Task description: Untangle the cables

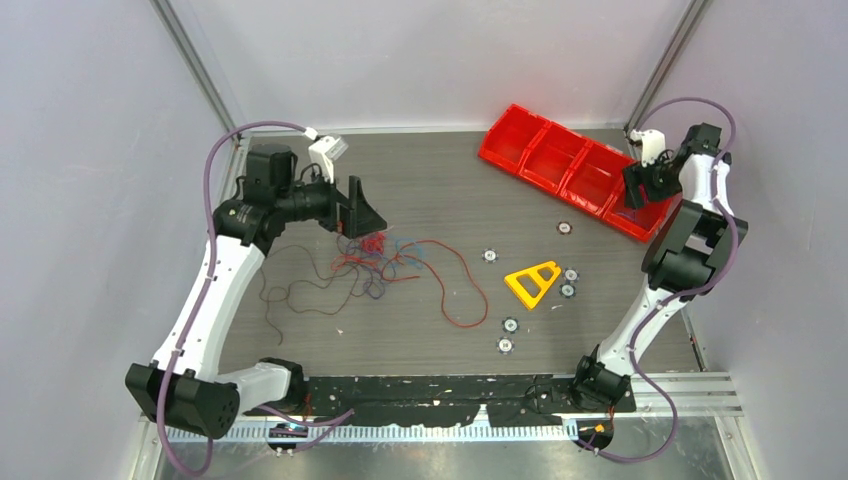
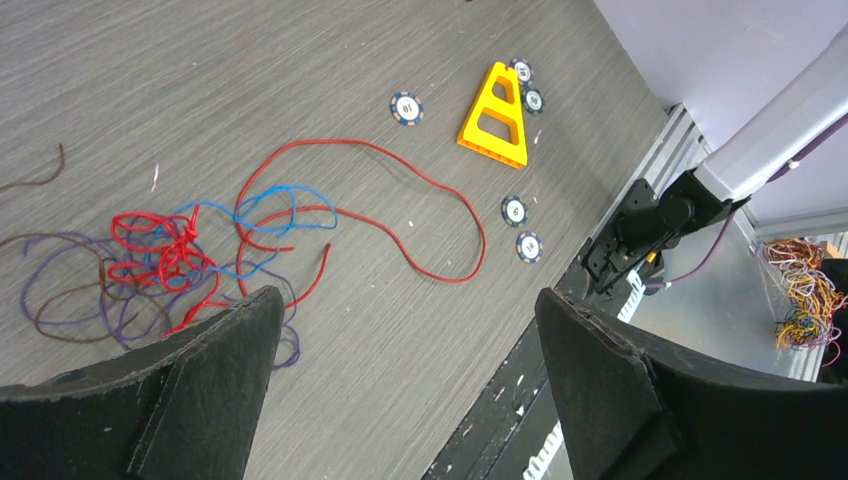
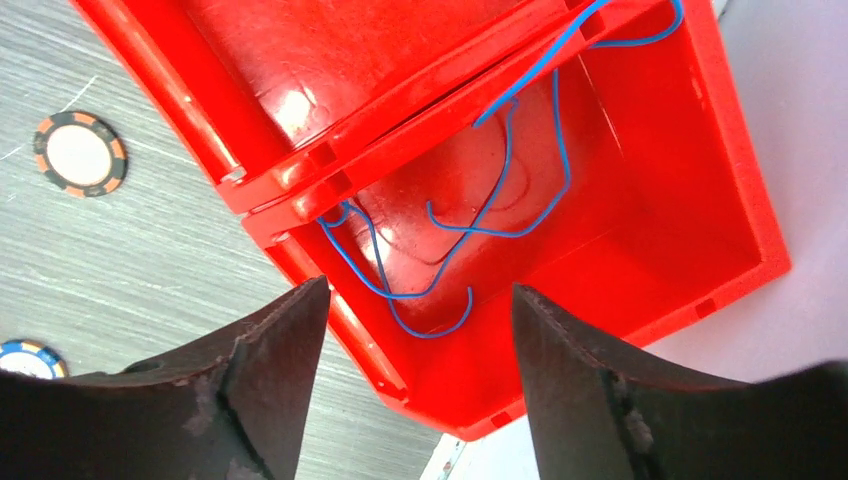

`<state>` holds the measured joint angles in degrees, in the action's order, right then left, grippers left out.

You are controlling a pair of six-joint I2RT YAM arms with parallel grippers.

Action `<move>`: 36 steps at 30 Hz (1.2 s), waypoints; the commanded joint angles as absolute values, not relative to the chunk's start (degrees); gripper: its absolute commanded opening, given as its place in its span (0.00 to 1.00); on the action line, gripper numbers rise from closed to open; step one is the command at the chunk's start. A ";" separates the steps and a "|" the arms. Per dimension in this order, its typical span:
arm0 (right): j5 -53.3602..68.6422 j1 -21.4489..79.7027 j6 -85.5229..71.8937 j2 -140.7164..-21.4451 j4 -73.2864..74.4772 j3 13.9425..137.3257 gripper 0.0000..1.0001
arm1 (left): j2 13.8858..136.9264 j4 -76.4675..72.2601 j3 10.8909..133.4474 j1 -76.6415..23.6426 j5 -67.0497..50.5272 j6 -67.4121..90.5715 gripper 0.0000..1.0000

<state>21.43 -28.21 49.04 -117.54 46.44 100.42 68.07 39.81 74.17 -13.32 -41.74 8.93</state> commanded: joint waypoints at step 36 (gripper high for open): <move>26.64 30.53 10.84 -100.11 36.49 85.18 0.86 | 65.86 51.17 60.92 -9.26 -35.65 -21.89 0.87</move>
